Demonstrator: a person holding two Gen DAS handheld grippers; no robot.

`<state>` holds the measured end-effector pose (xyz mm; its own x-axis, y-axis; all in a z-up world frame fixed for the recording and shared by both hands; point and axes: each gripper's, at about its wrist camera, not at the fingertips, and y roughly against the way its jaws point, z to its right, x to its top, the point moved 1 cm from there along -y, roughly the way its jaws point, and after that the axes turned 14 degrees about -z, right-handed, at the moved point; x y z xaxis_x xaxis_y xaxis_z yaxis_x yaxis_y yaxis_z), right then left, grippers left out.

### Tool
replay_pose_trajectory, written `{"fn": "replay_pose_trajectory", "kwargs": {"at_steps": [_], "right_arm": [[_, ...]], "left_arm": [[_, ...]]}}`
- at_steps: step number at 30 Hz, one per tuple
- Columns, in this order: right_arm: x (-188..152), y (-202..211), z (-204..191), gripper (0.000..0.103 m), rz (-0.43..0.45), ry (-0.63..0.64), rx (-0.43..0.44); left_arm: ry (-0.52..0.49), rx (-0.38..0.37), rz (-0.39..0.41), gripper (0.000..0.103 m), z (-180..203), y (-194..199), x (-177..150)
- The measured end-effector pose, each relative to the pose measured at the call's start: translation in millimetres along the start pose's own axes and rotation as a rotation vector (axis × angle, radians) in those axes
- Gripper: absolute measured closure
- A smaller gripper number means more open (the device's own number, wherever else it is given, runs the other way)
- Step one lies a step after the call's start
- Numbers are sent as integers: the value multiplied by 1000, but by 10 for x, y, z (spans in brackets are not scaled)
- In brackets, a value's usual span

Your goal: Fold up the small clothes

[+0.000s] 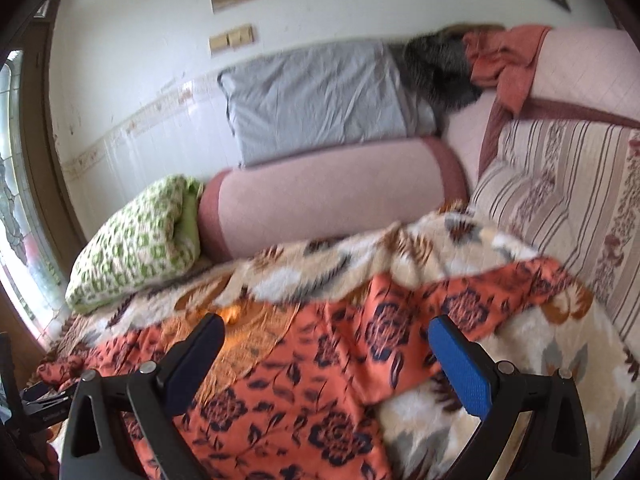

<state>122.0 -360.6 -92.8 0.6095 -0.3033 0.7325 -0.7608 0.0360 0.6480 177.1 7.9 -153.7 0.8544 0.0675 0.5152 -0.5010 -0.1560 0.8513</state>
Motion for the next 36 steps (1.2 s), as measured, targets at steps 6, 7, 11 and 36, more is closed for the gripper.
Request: {"fn": "replay_pose_trajectory", "kwargs": {"at_steps": [6, 7, 11, 36], "right_arm": [[155, -121, 251, 0, -17, -18, -35], [175, -178, 320, 0, -39, -27, -29], [224, -496, 875, 0, -153, -152, 7], [200, -1534, 3338, 18, -259, -885, 258]], "left_arm": [[-28, -2, -6, 0, 193, -92, 89], [-33, -3, -8, 0, 238, -111, 101], [-60, -16, -8, 0, 448, -174, 155], [-216, -43, -90, 0, 1233, -819, 190]]}}
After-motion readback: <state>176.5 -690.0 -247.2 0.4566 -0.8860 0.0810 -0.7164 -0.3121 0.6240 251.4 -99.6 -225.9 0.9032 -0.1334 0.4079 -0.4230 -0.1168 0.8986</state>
